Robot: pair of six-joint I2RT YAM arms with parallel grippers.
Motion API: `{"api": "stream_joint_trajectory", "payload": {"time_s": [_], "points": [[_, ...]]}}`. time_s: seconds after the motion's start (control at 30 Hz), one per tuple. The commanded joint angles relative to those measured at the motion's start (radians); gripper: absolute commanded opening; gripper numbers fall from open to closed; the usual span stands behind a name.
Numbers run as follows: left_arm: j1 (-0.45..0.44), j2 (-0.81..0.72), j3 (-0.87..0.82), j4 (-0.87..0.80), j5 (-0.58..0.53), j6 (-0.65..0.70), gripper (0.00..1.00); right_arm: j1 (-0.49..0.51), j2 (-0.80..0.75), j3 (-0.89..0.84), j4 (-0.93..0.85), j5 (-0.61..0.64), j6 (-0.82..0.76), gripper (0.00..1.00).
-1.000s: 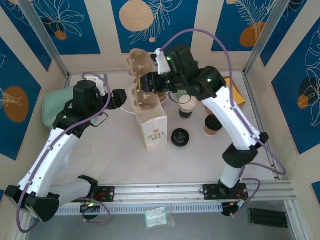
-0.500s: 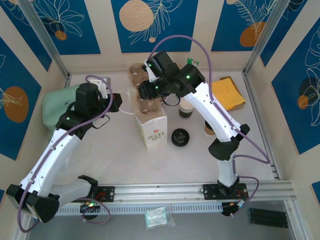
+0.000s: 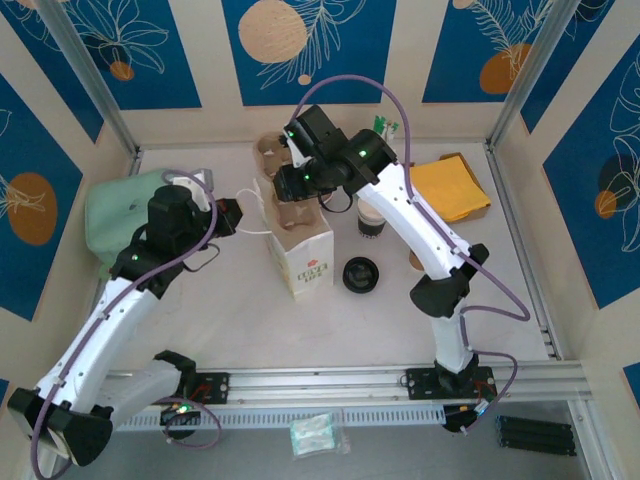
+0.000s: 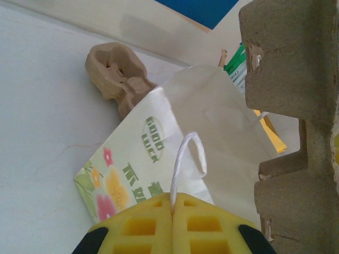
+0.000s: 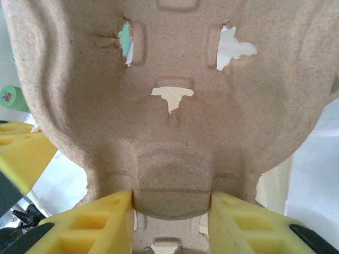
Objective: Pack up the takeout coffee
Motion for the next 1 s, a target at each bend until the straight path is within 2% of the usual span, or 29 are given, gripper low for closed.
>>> {"api": "stream_joint_trajectory", "payload": {"time_s": [0.0, 0.3, 0.97], "points": [[0.011, -0.031, -0.016, 0.052, 0.002, -0.048, 0.0, 0.008, 0.008, 0.03, -0.011, -0.008, 0.006, 0.37], [0.009, -0.083, -0.059, 0.069, -0.041, -0.086, 0.0, 0.018, 0.009, -0.011, -0.01, -0.006, 0.01, 0.37], [0.009, -0.112, -0.099, 0.09, -0.05, -0.104, 0.0, 0.042, 0.011, -0.079, -0.044, 0.044, 0.025, 0.37]]}}
